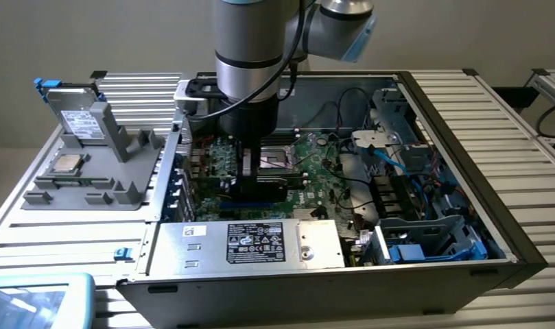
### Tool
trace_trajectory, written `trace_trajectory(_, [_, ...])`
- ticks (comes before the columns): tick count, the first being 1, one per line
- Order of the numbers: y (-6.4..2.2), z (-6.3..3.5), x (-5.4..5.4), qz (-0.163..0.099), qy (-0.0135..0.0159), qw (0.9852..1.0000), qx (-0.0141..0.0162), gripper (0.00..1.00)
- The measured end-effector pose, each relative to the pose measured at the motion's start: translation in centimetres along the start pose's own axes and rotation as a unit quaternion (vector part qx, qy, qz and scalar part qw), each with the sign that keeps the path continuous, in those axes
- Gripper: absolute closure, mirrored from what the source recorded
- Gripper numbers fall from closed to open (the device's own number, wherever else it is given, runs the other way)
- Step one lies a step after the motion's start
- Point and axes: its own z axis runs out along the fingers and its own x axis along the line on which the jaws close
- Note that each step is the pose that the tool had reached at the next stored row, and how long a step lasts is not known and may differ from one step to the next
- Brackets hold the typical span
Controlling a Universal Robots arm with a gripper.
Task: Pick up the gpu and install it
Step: 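Insert the gpu into the slot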
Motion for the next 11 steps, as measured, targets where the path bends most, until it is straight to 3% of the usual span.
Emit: trace_trajectory(11, [0.27,0.37,-0.01,0.0,-0.0001,1.0,-0.0017,0.72])
